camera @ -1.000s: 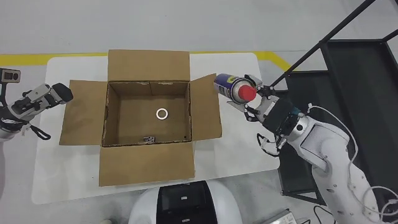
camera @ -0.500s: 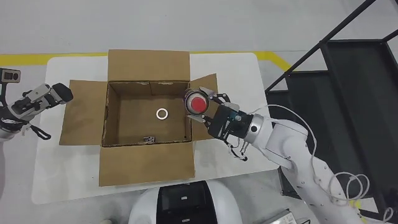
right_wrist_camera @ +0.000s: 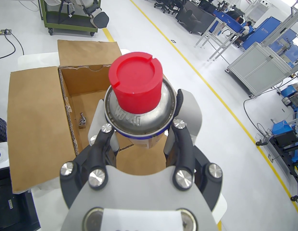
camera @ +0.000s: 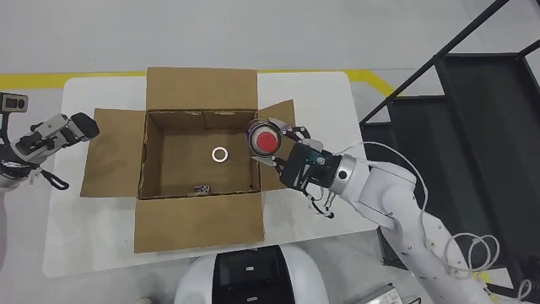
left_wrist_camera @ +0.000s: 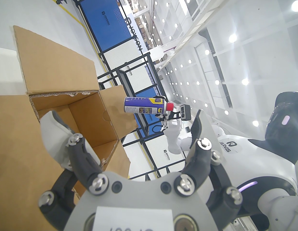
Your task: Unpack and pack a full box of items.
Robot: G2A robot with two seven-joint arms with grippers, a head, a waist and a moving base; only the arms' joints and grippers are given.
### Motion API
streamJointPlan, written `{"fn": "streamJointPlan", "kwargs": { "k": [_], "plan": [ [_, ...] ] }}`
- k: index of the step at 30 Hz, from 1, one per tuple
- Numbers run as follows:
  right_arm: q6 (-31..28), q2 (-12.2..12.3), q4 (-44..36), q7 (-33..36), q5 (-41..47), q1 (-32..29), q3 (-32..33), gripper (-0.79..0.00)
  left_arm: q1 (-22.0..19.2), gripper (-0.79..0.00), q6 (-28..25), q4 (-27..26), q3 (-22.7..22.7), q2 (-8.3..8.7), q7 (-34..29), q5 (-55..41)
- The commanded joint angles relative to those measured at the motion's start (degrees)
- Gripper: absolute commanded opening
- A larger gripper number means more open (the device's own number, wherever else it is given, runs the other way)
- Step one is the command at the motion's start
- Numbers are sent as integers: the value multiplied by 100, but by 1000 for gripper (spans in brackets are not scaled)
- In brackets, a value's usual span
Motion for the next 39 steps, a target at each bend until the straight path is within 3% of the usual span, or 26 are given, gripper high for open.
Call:
{"fn": "streamJointPlan", "kwargs": {
  "k": [1,8,14,15,16,21,30,35,39],
  "plan": [
    [31,-53,126,265,-81,372,-345,-785,0,0,0,0,0,0,0,0],
    [320,-524,1466,1524,-48,2275,-2174,-785,0,0,0,0,0,0,0,0],
    [849,-971,2647,2234,123,3183,-3167,-785,0,0,0,0,0,0,0,0],
    [882,-1033,2783,2306,156,3279,-3281,-317,0,0,0,0,0,0,0,0],
    [917,-1093,2920,2329,233,3354,-3371,0,0,0,0,0,0,0,0,0],
    [935,-1312,3414,2241,364,3632,-3654,0,95,0,87,-140,-64,1,411,236],
    [550,-1536,3691,1545,328,3858,-3882,0,142,0,12,150,-538,60,1392,1079],
    [535,-1523,3615,1357,455,3705,-3671,0,166,0,100,292,-582,68,1629,1279],
    [190,-1398,3294,1044,729,3355,-3323,0,138,0,124,380,-469,56,1689,1358]
  ]
}}
